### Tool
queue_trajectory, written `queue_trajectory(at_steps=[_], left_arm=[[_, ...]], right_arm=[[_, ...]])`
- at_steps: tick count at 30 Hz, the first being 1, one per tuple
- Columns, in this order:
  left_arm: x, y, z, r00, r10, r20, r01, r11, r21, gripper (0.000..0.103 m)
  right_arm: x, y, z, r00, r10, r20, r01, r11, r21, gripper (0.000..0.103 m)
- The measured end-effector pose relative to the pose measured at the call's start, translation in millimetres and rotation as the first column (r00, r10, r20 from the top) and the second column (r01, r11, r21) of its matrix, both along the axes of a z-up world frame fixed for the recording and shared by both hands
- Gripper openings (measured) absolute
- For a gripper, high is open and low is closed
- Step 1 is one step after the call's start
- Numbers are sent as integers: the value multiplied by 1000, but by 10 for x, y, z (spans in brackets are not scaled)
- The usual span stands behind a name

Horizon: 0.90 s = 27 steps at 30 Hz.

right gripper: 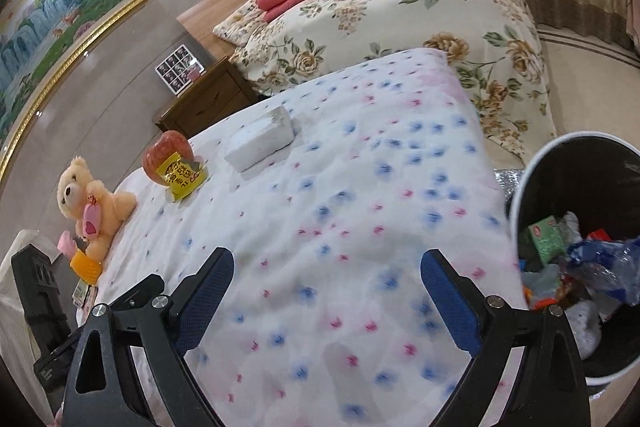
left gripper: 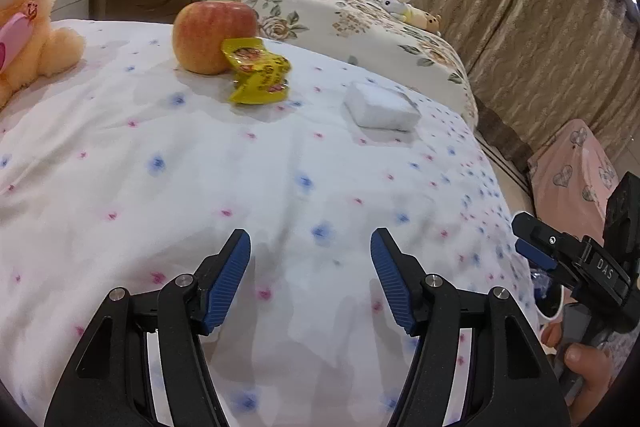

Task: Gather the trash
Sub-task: 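Move both grippers back over the bed toward the yellow packet and foam block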

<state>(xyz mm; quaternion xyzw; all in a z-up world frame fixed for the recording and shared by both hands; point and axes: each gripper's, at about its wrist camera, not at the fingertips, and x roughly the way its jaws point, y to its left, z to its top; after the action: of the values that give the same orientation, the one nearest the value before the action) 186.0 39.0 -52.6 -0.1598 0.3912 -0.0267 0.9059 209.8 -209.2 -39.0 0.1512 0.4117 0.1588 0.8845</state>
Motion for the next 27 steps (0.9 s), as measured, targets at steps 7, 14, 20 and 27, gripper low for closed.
queue_trajectory(at_steps=[7, 14, 20, 27], left_arm=[[114, 195, 9, 999, 32, 3, -32, 999, 20, 67], [337, 373, 7, 999, 47, 2, -47, 997, 56, 71], [614, 490, 6, 998, 55, 7, -56, 996, 76, 73], [968, 558, 25, 999, 42, 19, -44, 994, 97, 73]], right_arm=[[221, 261, 13, 999, 45, 3, -45, 999, -26, 100], [496, 559, 35, 995, 99, 16, -98, 993, -72, 101], [761, 809, 4, 990, 142, 12, -140, 984, -114, 101], [1058, 980, -70, 985, 173, -1, -171, 976, -135, 101]])
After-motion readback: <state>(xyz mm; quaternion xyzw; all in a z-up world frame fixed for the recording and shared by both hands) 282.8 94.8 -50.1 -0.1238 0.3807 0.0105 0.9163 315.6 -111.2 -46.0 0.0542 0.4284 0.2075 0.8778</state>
